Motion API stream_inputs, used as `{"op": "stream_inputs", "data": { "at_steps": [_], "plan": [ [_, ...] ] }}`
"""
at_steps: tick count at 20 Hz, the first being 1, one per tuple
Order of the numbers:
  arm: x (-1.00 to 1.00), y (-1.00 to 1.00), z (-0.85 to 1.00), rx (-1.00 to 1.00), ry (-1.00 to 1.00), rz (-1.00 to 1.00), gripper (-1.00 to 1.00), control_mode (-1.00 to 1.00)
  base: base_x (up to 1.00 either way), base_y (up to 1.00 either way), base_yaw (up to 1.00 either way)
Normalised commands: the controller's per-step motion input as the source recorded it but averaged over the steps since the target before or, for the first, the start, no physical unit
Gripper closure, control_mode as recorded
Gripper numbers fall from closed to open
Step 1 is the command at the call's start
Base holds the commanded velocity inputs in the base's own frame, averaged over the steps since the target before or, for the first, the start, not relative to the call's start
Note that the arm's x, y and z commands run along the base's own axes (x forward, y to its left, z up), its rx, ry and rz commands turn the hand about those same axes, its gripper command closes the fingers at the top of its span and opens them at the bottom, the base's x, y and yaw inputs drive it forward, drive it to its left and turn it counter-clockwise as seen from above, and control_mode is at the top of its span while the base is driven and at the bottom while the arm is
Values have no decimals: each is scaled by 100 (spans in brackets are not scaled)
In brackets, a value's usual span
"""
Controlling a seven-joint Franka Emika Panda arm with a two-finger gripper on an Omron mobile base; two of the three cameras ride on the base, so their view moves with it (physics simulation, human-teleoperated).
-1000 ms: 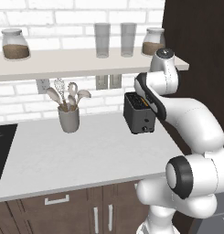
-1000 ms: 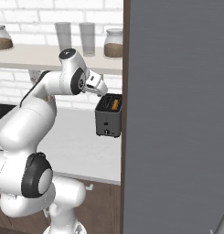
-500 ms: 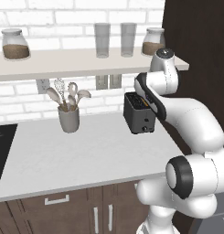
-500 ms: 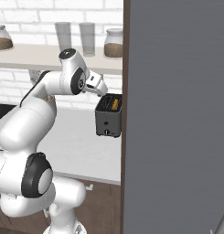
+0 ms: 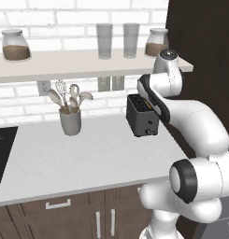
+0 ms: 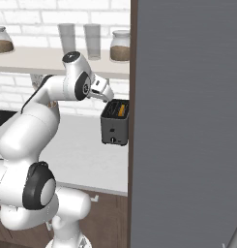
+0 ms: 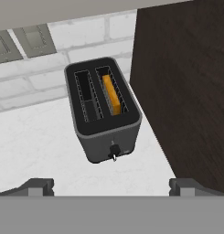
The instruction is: Start the toaster. Once the lever pops up, take the bread to the plate on the dining counter.
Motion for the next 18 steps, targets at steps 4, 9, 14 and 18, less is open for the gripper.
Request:
{"op": "stream_inputs", "data": {
  "at_steps": [4,9,14,18],
  "plan": [
    [0,0,0,0,0,0,-100,-100,0,0,0],
    [0,0,0,0,0,0,-100,-100,0,0,0],
    [0,0,0,0,0,0,-100,-100,0,0,0],
    [0,0,0,0,0,0,-100,-100,0,0,0]
  ]
}}
